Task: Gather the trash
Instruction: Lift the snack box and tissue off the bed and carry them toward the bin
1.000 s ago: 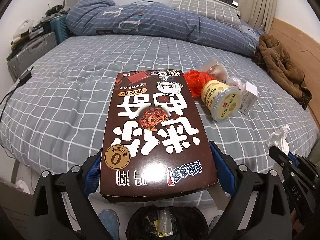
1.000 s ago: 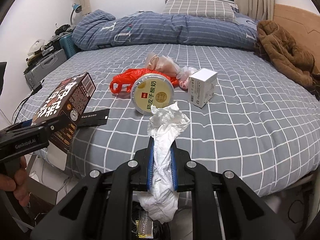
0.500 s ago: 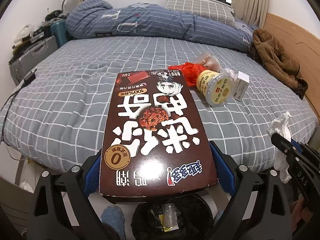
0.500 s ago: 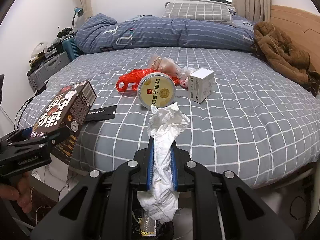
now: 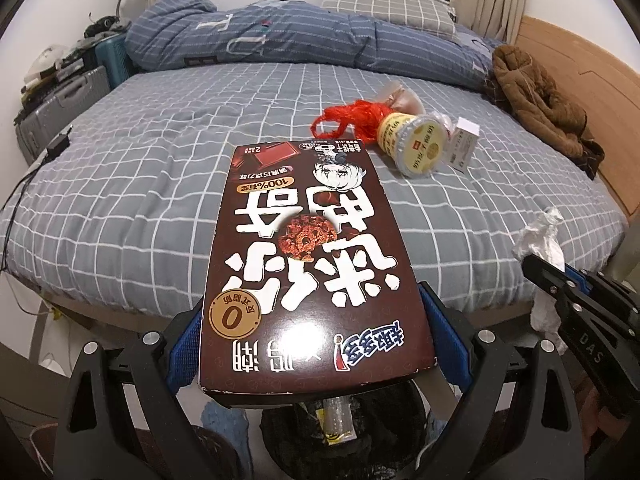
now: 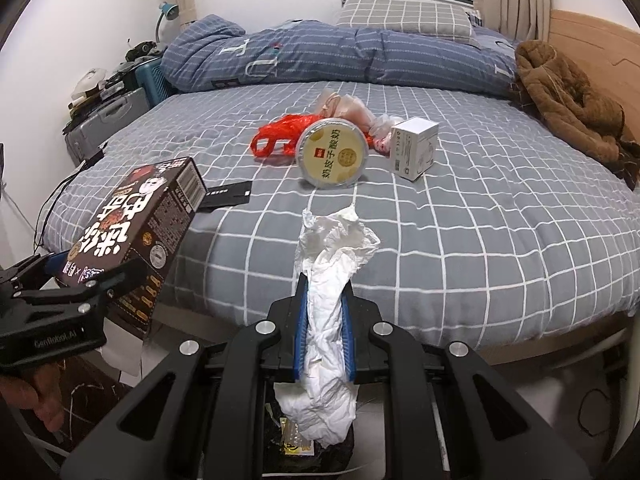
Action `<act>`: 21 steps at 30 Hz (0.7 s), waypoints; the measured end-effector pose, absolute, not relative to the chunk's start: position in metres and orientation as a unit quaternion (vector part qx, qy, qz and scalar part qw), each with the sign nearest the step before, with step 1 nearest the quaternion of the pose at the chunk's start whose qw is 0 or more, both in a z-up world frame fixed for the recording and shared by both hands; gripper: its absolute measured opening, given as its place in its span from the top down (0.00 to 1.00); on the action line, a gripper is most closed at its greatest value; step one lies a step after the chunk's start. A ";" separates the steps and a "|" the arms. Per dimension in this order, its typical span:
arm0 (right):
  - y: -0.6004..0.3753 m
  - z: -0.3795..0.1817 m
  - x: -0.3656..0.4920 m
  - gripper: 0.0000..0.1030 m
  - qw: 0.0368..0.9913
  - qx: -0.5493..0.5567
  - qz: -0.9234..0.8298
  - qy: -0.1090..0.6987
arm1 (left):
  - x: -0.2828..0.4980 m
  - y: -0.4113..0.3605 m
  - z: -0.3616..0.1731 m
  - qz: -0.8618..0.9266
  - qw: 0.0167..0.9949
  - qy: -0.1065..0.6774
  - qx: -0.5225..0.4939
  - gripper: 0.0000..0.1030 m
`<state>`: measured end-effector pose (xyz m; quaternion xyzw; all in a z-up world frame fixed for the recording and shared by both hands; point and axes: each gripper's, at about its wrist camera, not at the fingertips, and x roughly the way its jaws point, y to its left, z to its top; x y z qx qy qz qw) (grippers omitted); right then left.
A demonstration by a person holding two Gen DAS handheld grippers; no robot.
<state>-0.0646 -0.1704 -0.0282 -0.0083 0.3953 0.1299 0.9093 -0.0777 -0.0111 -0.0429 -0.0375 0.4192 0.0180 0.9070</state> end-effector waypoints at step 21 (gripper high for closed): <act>-0.157 -0.050 -0.115 0.86 0.886 -0.015 0.133 0.443 | -0.140 -0.019 -0.059 0.001 0.890 0.454 -0.044 0.11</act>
